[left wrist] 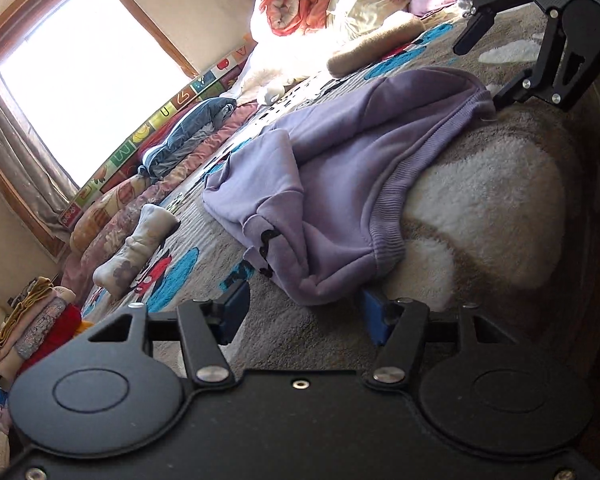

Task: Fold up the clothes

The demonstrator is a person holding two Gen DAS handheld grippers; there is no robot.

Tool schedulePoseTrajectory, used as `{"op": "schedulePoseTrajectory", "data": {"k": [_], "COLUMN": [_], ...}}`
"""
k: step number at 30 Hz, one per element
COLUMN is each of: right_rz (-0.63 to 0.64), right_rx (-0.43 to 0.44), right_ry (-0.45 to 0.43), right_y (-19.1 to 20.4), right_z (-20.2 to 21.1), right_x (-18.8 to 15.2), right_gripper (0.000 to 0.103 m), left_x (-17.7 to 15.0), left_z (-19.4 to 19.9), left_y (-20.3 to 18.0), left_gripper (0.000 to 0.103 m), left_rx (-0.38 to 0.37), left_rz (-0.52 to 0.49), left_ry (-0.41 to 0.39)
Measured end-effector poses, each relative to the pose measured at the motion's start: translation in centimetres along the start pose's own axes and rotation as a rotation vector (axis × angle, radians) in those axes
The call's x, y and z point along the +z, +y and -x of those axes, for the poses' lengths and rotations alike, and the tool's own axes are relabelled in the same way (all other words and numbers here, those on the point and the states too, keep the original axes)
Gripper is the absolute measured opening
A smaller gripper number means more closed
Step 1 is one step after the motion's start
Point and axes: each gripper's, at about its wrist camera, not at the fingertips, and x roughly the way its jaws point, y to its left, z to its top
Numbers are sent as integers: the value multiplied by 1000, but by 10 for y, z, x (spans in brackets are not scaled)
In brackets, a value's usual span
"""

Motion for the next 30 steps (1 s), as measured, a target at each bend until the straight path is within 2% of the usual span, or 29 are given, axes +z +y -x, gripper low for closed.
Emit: {"op": "schedulePoseTrajectory", "data": {"k": [4,7,9,10,12,16,18,20,24,30], "right_rz": [35,66,65,54,32,-9,-30,-41,-61,-55], "right_rx": [-7,-2,17,27,46,83,100,106,117,147], "right_ry": [-36,-63,-77,-79,-84,-91,-90,-88,-83,-86], "right_y": [5,9,9,9,8,6,3,3,4,6], "right_z": [-9,-14,-15,-16,-17,-18,-18,-16,-10,17], "right_x": [2,3,5,5,5,6,7,8,11,10], "right_gripper": [67,62,52,45,42,36,33,31,28,28], "left_x": [-1,-2,-1,-1,1,6,8,10,12,12], "left_z": [-8,-11,-13,-14,-16,-18,-19,-17,-8,29], "left_y": [-2,2,4,4,4,1,4,2,1,-4], "left_gripper": [55,54,52,51,36,31,24,20,19,19], "left_rx": [15,7,-1,-6,-31,-27,-42,-47,-64,-108], "left_rz": [1,38,60,74,99,106,134,116,115,48], "left_ry": [-27,-35,-36,-36,-33,-24,-14,-3,7,2]}}
